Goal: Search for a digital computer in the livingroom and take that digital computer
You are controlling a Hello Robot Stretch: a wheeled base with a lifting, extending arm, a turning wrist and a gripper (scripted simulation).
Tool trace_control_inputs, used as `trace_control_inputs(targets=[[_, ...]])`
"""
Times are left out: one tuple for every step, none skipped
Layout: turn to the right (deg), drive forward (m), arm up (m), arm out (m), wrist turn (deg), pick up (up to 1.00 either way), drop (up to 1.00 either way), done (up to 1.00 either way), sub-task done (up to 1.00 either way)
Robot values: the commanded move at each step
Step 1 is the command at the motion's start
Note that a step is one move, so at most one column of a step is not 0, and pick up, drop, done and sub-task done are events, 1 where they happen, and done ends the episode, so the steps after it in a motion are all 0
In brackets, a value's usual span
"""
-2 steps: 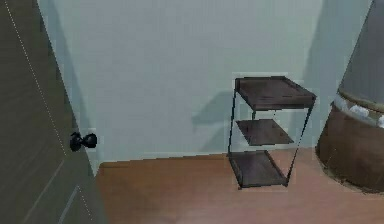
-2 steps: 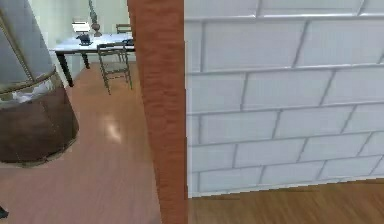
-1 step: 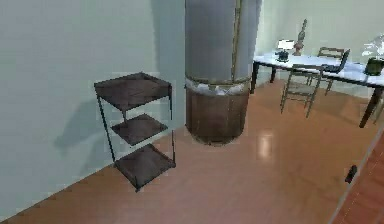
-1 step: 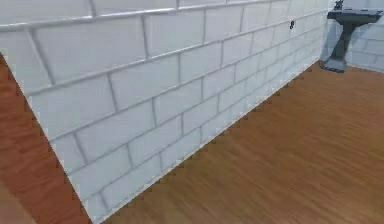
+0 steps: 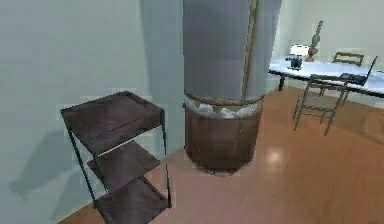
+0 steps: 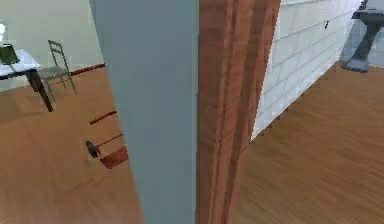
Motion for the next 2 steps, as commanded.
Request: trace_control_inputs(targets=[[42.0, 0.0, 0.0, 0.0, 0.0, 0.0, 0.0, 0.0, 0.0], [0.0, 1.0, 0.0, 0.0, 0.0, 0.0, 0.0, 0.0, 0.0]])
